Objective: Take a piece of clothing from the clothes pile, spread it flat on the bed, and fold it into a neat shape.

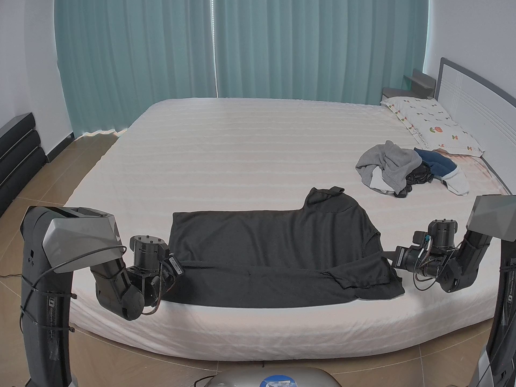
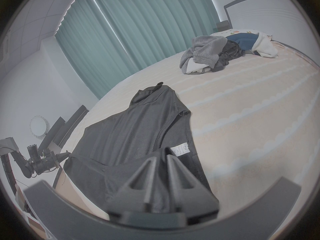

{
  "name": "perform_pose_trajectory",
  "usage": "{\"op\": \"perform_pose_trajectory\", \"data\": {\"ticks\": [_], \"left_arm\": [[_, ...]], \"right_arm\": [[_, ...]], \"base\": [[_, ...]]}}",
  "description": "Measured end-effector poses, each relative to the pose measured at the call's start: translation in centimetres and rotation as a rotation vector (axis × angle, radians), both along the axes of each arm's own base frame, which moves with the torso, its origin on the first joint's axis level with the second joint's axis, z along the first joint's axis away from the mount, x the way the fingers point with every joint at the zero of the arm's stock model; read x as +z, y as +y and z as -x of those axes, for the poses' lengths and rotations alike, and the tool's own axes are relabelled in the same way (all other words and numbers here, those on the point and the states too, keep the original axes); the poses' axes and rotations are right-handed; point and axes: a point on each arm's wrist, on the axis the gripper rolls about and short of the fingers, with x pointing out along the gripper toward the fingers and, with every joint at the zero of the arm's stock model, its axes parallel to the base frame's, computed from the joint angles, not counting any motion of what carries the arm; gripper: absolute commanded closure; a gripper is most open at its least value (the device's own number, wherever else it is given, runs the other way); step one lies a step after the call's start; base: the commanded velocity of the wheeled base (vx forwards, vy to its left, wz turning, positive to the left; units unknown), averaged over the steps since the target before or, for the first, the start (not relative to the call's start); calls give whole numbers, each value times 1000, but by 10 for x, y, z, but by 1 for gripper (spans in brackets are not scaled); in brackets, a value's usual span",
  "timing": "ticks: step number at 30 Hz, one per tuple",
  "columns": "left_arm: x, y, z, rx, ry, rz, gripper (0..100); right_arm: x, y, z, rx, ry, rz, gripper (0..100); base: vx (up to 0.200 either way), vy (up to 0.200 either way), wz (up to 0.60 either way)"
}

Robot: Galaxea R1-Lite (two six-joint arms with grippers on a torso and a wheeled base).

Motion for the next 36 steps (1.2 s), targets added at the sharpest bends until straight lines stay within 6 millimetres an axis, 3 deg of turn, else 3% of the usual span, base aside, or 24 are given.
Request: {"op": "perform_pose_trajectory", "data": {"ticks": [10, 20, 30, 36], "left_arm": [[14, 16, 5, 41, -13, 7, 0], [47, 31, 35, 50, -31, 133, 0], [55, 33, 55, -6, 10, 287, 0], [48, 33, 58, 0, 45, 314, 0]], "right_arm": [[17, -2, 6, -63, -27, -102, 0], [42, 8, 42, -215, 84, -383, 0], [41, 34, 77, -308, 251, -557, 0], [35, 46, 92, -284, 316, -542, 0]], "base": [[0, 0, 0], [40, 0, 0], [200, 0, 0], [0, 0, 0]]}}
